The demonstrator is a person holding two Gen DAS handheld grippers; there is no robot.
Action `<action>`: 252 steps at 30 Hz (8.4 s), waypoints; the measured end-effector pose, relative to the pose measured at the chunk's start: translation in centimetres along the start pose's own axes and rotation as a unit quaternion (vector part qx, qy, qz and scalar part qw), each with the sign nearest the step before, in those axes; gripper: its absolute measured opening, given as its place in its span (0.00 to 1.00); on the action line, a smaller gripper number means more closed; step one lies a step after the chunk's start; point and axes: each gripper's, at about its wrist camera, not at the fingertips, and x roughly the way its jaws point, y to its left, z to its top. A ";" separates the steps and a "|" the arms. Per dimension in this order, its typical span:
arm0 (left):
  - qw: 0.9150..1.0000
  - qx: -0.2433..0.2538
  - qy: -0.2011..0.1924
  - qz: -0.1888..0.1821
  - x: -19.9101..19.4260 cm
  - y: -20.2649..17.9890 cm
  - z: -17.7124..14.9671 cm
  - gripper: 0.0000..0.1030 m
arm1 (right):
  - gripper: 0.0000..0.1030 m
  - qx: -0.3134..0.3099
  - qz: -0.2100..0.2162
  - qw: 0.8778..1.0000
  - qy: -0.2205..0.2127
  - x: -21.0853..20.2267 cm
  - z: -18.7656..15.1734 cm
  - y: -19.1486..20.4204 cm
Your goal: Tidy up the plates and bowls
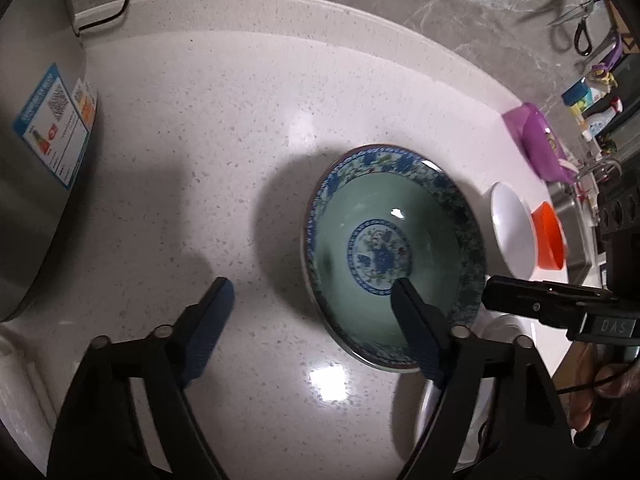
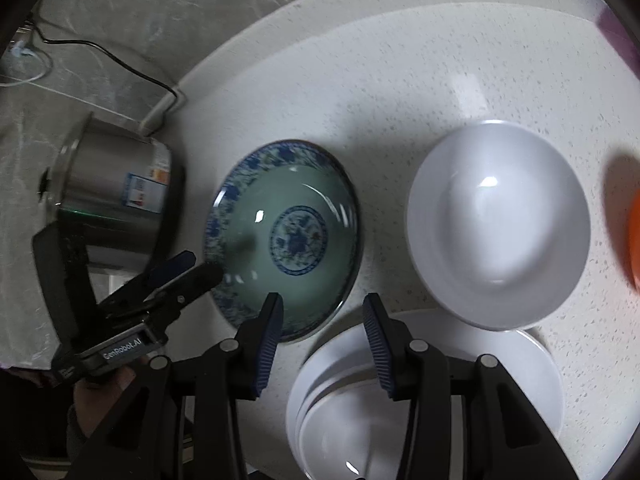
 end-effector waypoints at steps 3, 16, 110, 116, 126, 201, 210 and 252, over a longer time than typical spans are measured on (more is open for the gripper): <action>1.000 0.013 0.009 0.009 0.7 0.1 0.5 0.69 | 0.45 0.011 -0.011 1.000 -0.005 0.9 0.7 -0.1; 0.999 0.027 0.039 -0.017 4.1 0.8 0.9 0.12 | 0.22 -0.001 -0.048 0.999 -0.017 3.0 2.4 0.2; 0.993 0.036 -0.096 0.064 -7.2 -19.8 -4.6 1.00 | 0.57 -0.051 0.097 0.981 -0.159 -24.9 -5.5 -16.5; 0.998 0.053 -0.020 0.038 -0.7 -16.1 1.0 0.98 | 0.59 -0.028 0.051 0.989 -0.137 -17.9 -0.8 -10.9; 0.991 0.115 0.048 0.041 8.2 -16.0 2.4 0.79 | 0.58 0.042 -0.022 0.997 -0.064 -7.0 1.5 -11.0; 0.988 0.132 0.054 0.053 9.1 -44.1 -17.0 0.10 | 0.12 -0.029 -0.040 0.999 -0.016 -18.1 -12.4 -27.1; 0.989 0.137 0.041 0.041 9.8 -43.4 -16.4 0.10 | 0.11 -0.027 -0.054 0.998 -0.007 -17.0 -12.0 -27.3; 0.992 0.026 0.124 -0.010 16.1 -33.4 -0.3 0.66 | 0.55 0.060 0.120 0.991 0.016 -13.7 2.3 -31.8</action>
